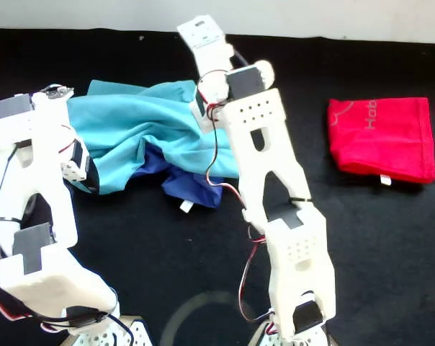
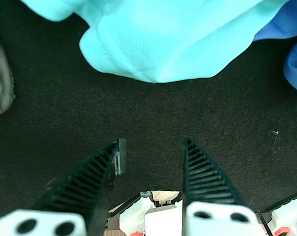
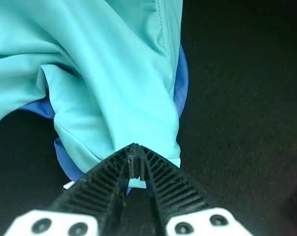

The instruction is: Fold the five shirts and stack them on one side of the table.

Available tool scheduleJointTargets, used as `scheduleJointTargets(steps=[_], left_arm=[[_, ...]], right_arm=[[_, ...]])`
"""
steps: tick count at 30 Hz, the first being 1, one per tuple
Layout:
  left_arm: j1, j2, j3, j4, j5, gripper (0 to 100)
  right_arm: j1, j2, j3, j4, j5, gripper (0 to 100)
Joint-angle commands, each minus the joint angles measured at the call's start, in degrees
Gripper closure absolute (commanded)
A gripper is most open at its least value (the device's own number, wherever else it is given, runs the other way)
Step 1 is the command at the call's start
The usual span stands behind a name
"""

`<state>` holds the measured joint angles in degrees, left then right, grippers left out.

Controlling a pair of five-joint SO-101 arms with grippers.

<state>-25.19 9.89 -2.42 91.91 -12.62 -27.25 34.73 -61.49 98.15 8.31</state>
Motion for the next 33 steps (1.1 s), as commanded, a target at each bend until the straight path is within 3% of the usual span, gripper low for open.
scheduleJointTargets(steps=[1,9,16,19,23,29,33], left_arm=[[1.3,-2.3,-0.2,-0.4,-0.5,81],[0.9,-2.3,-0.1,-0.4,-0.5,81],[1.1,-2.8,2.8,-0.7,-0.5,81],[1.0,-2.8,3.1,-0.6,-0.5,81],[0.9,-2.8,3.0,-0.4,-0.5,81],[1.3,-2.8,3.0,-0.4,-0.6,81],[1.3,-2.9,2.5,-0.4,-0.6,81]], right_arm=[[0.2,0.4,-0.8,0.7,0.3,98.1],[-5.7,7.5,4.1,0.2,0.6,71.8],[-7.6,13.5,-4.2,0.2,0.6,71.0],[-7.2,17.8,-5.1,0.2,0.6,76.3],[-5.6,20.4,-8.7,0.9,0.4,99.8],[-1.2,15.2,-20.5,2.9,0.5,99.1],[1.9,7.2,-20.3,2.9,0.5,99.1]])
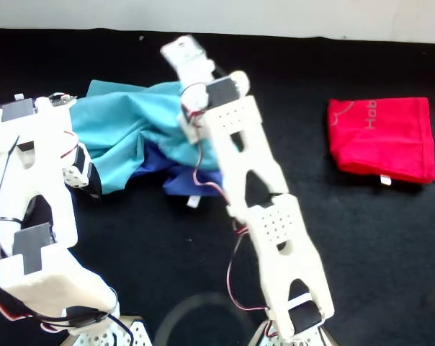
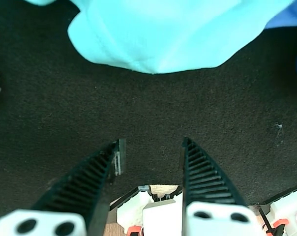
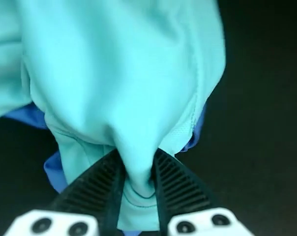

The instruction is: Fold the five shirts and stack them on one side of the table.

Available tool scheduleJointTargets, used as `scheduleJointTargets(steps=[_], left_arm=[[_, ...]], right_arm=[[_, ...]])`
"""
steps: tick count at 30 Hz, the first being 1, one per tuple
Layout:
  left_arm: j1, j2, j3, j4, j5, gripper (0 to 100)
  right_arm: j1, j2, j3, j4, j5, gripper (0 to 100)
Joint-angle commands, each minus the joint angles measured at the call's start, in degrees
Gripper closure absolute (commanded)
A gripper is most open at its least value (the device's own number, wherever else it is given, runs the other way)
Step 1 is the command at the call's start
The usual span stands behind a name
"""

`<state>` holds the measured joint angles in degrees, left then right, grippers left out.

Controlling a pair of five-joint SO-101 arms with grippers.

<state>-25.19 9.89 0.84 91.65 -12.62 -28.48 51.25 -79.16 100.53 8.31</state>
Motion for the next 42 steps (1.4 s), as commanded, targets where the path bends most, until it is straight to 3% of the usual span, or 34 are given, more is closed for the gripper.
scheduleJointTargets(steps=[1,7,15,19,22,24,27,33,42], left_arm=[[1.4,-2.9,-0.7,-0.1,-0.6,81],[7.0,-2.9,-1.5,1.3,-0.5,81],[24.6,-2.9,-9.1,8.4,-0.4,81],[32.2,-2.9,-7.3,8.1,-0.4,81],[37.0,-2.6,-4.9,7.6,-0.4,81],[39.6,-2.6,-3.1,5.5,-0.4,81],[42.6,-2.6,-0.3,1.5,-0.4,81],[48.9,-2.4,4.0,-7.8,-0.4,81],[55.2,-2.2,10.8,-30.3,4.8,81]], right_arm=[[3.9,-11.5,-1.5,0.6,0.5,99.1],[6.0,-20.7,6.8,0.5,0.5,99.0],[6.8,-17.3,14.6,0.2,0.6,98.9],[10.9,-13.9,13.8,-1.4,0.6,98.3],[14.6,-11.6,13.9,-1.7,0.6,92.1],[16.5,-10.3,13.9,-1.7,0.7,91.3],[18.2,-9.4,13.9,-2.8,3.3,99.1],[20.6,-9.0,10.2,-3.5,4.2,99.3],[23.3,-8.9,7.3,-2.9,4.2,99.3]])
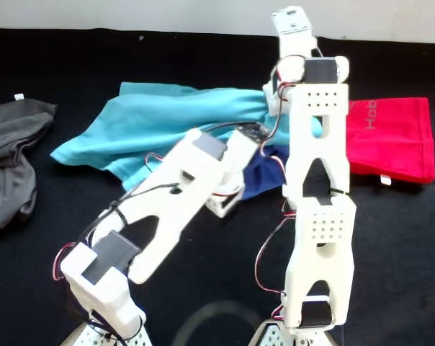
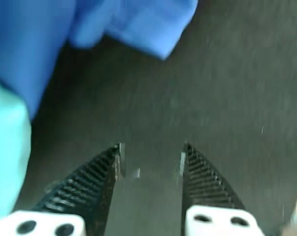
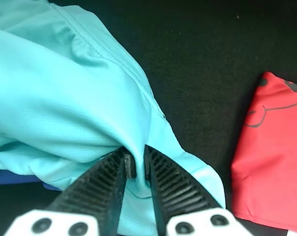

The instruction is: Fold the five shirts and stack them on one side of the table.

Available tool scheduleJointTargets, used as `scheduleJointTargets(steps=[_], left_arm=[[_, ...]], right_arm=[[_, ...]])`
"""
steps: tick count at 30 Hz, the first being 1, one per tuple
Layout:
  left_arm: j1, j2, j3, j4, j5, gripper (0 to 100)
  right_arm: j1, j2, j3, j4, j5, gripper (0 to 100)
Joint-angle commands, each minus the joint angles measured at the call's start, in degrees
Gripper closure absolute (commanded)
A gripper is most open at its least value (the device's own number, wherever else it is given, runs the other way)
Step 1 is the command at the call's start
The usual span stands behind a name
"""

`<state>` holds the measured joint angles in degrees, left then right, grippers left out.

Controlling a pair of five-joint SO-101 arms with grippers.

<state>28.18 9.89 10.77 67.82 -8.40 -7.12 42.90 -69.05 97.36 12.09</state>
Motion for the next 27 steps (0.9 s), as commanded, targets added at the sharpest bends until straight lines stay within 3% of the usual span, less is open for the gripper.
scheduleJointTargets(steps=[1,12,22,26,27], left_arm=[[2.0,-2.2,1.5,-8.7,0.7,81],[1.6,4.1,1.5,-25.8,13.9,81],[1.6,14.4,-6.5,-26.9,14.2,82],[1.6,14.5,-6.4,-26.9,14.1,99],[1.6,14.5,-6.3,-26.8,14.2,99]], right_arm=[[2.1,-0.6,-2.7,0.3,0.4,99.3],[2.1,-0.7,-2.7,1.9,0.4,99.3],[2.2,-0.7,-3.0,3.1,0.4,99.3],[2.2,-0.8,-3.0,3.1,0.4,99.3],[2.2,-0.8,-3.0,3.1,0.4,99.3]])
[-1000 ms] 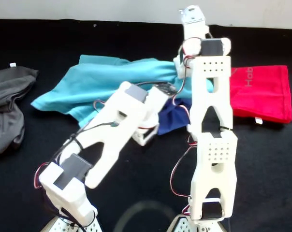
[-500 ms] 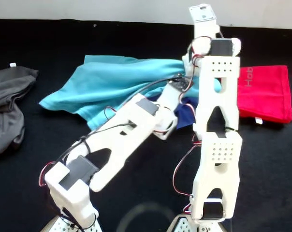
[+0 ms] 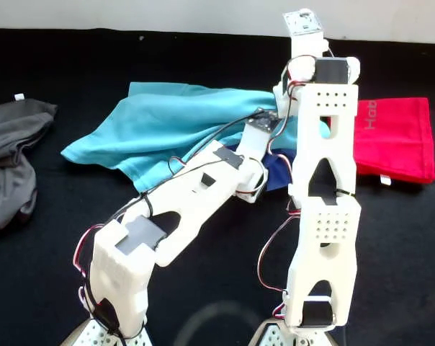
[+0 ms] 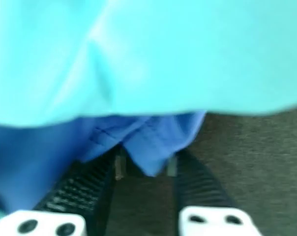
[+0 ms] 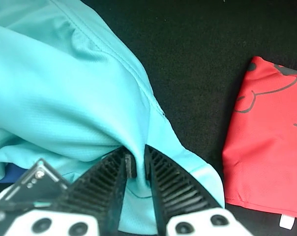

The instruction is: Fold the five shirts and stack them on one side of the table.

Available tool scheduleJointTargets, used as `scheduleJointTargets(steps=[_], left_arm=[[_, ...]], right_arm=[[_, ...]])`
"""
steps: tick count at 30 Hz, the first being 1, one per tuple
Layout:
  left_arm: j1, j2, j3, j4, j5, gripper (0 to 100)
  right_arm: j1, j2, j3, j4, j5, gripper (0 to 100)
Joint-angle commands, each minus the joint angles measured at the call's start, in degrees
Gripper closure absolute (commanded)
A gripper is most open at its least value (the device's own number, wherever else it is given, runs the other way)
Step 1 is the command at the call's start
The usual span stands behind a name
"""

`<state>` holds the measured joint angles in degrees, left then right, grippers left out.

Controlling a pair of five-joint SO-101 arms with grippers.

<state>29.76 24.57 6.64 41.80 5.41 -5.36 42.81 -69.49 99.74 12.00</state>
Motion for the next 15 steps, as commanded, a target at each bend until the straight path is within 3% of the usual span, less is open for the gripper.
scheduleJointTargets(steps=[1,11,15], left_arm=[[0.0,-0.2,-2.1,-0.1,0.4,98],[-2.8,-4.0,-2.2,7.8,0.5,99],[-6.1,-8.7,-2.2,8.2,4.4,99]], right_arm=[[0.6,-0.7,-2.6,0.7,0.5,99.3],[0.6,-0.5,-2.6,0.3,0.5,99.3],[0.6,-0.5,-2.6,0.3,0.5,99.3]])
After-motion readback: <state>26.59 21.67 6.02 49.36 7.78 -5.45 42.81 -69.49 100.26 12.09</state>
